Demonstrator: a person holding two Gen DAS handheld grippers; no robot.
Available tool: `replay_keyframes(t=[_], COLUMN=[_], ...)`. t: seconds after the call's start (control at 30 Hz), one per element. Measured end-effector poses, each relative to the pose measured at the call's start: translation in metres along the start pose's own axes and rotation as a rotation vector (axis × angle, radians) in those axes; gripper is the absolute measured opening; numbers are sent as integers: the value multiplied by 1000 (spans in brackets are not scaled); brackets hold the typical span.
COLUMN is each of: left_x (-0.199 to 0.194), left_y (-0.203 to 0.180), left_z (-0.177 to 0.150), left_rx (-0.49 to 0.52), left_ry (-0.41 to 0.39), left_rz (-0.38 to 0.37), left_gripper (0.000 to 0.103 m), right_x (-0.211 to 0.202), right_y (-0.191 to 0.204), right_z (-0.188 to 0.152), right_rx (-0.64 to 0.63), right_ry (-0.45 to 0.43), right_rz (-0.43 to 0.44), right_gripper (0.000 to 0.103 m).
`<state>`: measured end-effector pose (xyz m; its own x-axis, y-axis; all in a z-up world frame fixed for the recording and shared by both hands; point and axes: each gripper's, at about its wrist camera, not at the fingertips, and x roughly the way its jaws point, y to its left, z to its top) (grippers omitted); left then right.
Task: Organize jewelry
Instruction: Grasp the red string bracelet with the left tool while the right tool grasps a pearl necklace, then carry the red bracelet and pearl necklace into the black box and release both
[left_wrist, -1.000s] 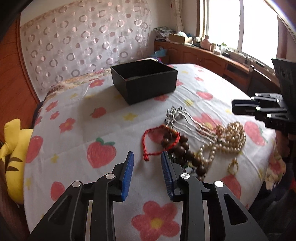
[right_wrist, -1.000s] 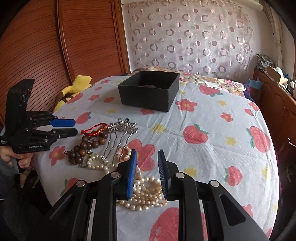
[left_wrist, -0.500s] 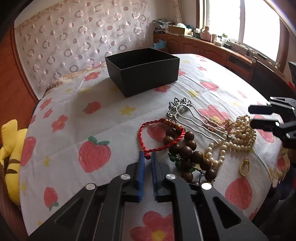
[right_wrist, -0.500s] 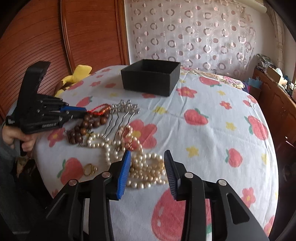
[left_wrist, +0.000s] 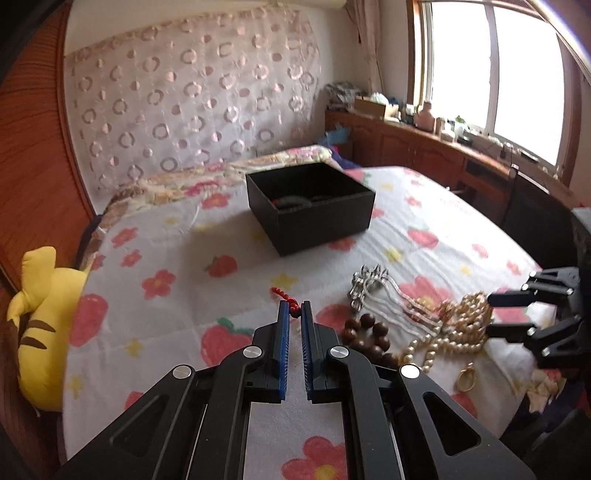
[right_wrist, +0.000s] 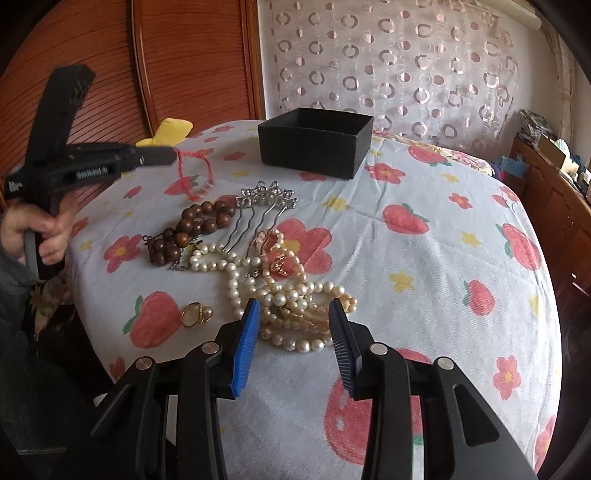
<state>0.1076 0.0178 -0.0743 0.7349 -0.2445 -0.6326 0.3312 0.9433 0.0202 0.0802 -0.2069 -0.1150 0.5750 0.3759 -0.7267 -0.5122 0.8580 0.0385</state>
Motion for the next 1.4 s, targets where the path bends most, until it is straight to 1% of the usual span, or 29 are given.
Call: replay_keyframes(t=[0.23,0.33,0.47,0.7,0.73,0.8,0.83,0.9,1.1,1.4], left_x=[-22,-25,-24,-22,-22,-22,-22,-21,-21,-27], left_y=[-9,-14,-19,-24,-24,-24,-24,-24,-24,-23], left_z=[-3,-4,-6,-9,-9,-10,-10,-11,-12,-8], left_rx=[-4,2,7,10,10,9,9,7,5,-1], left_ry=[-44,-48,-44,-37,-36,-35,-34,-34,-36,-62], left_rz=[-20,-34,-46,-58,-58,-59,-59,-59,-59,-59], left_gripper=[5,5,5,6,6,6,6,6,6,6], right_x=[0,2,6,15,15,17,17,14,-7,-51], right_y=[-10,-15,-24,-39,-39,-41,-41,-42,-46,-38], right_z=[-1,0,2,5,5,6,6,6,15,49], right_rx=[8,-5,9,88,94,115,114,114,125,64], right_ry=[11,28,41,44,44,49,48,32,-40,-168], right_rz=[-17,-32,-44,19,24,57,60,68,55,32], right_gripper=[41,41,41,41,32,16,14,10,10,10])
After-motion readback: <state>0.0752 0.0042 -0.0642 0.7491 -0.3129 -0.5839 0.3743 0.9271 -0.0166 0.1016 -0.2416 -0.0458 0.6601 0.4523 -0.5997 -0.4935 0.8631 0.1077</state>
